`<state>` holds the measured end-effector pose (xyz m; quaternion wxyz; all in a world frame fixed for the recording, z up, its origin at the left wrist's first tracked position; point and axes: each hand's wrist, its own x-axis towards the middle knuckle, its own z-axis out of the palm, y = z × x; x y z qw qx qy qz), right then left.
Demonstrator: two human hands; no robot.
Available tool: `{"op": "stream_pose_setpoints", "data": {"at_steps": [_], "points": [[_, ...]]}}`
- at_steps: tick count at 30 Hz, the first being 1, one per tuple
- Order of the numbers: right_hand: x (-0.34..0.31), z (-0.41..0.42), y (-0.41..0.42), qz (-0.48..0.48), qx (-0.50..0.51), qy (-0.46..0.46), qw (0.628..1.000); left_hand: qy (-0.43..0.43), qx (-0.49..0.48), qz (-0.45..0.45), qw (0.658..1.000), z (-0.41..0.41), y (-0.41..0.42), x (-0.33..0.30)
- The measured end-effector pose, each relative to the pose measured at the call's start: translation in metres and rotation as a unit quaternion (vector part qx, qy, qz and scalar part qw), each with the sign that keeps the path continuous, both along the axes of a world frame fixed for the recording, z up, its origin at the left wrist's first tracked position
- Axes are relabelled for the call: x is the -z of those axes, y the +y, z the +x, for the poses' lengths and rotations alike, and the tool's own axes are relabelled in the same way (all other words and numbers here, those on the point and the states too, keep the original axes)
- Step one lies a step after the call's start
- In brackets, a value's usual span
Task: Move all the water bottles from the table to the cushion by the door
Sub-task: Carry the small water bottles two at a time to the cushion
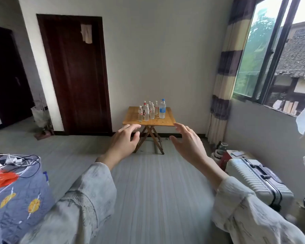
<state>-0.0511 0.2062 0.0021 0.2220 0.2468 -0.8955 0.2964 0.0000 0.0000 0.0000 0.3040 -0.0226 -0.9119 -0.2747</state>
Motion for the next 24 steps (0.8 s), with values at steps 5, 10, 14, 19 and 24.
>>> {"op": "stream_pose_setpoints", "data": {"at_steps": [5, 10, 14, 19, 24], "points": [[0.021, -0.076, -0.042, -0.054, -0.014, -0.031, 0.998, -0.002, 0.016, 0.069, 0.997, -0.081, -0.047, 0.032], [0.037, -0.162, -0.095, -0.094, -0.016, -0.060, 0.994, -0.038, 0.029, 0.098, 0.994, -0.173, -0.107, 0.051], [0.046, -0.236, -0.133, -0.098, -0.016, -0.086, 0.991, -0.056, 0.029, 0.111, 0.992, -0.247, -0.147, 0.058], [0.060, -0.339, -0.173, -0.103, -0.017, -0.098, 0.990, -0.074, 0.033, 0.129, 0.988, -0.348, -0.189, 0.081], [0.079, -0.459, -0.213, -0.110, -0.037, -0.111, 0.987, -0.105, 0.023, 0.153, 0.982, -0.458, -0.231, 0.113]]}}
